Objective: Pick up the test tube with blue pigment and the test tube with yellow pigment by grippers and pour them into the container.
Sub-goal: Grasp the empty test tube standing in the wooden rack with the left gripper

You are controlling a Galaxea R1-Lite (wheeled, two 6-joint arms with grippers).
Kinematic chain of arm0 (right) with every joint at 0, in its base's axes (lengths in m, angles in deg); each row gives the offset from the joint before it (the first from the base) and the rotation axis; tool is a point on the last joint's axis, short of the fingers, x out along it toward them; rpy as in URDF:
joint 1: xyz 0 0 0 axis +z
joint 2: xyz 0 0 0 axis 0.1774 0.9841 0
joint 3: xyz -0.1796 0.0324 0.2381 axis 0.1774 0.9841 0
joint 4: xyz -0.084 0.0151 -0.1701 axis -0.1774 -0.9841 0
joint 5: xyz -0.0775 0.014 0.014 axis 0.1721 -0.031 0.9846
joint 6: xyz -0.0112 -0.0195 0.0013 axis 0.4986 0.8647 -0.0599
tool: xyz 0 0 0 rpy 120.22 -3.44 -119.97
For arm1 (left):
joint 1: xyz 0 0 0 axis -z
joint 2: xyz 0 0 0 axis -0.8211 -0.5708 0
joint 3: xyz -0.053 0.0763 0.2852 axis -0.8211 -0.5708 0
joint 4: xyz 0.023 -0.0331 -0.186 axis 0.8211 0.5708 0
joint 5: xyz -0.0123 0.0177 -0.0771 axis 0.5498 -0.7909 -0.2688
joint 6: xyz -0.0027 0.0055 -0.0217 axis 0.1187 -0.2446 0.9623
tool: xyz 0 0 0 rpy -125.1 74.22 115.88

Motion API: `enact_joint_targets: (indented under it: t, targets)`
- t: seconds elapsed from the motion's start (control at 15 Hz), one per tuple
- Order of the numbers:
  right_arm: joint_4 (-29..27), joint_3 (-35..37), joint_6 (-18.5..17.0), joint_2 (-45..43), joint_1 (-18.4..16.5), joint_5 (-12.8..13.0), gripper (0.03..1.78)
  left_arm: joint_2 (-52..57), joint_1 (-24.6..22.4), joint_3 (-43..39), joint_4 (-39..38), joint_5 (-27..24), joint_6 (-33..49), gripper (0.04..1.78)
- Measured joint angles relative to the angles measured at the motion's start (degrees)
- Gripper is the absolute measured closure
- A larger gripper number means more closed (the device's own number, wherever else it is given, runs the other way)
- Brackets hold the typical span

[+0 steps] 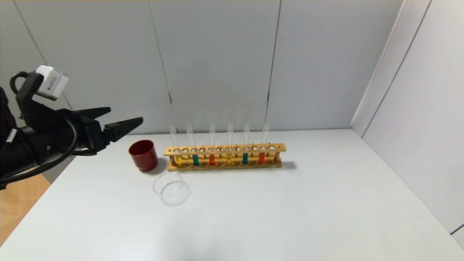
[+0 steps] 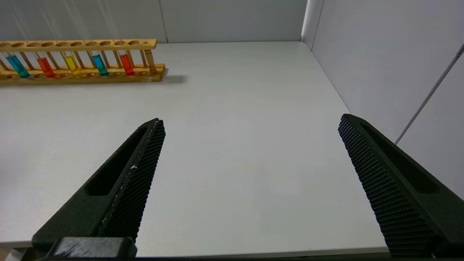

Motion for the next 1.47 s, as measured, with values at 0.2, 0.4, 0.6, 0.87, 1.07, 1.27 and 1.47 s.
enact_joint_targets:
  t: [0.2, 0.4, 0.6, 0.87, 1.07, 1.27, 1.47]
  targets:
    - [0.0, 0.0, 0.02, 0.0, 0.0, -0.02, 0.06, -7.66, -1.67, -0.06, -6.64, -5.5, -0.12, 0.07]
    - [0.0, 0.0, 0.0, 0.0, 0.0, 0.0, 0.06, -15.3, -2.18, 0.33, -15.04, -9.17, -0.11, 0.07]
    - [0.0, 0.0, 0.0, 0.0, 0.0, 0.0, 0.06, -22.13, -2.24, 0.63, -22.82, -14.8, -0.26, 0.07]
    - [0.0, 0.0, 0.0, 0.0, 0.0, 0.0, 0.06, -27.59, -2.22, 0.9, -26.49, -18.79, -0.39, 0.07]
    - [0.0, 0.0, 0.0, 0.0, 0.0, 0.0, 0.06, -30.12, -2.24, 2.06, -26.6, -18.8, -1.61, 0.07]
    - [0.0, 0.0, 0.0, 0.0, 0.0, -0.02, 0.06, -32.55, -2.11, 3.27, -26.51, -18.87, -3.01, 0.07]
    - [0.0, 0.0, 0.0, 0.0, 0.0, 0.0, 0.06, -35.3, -1.99, 5.45, -26.27, -18.79, -3.01, 0.07]
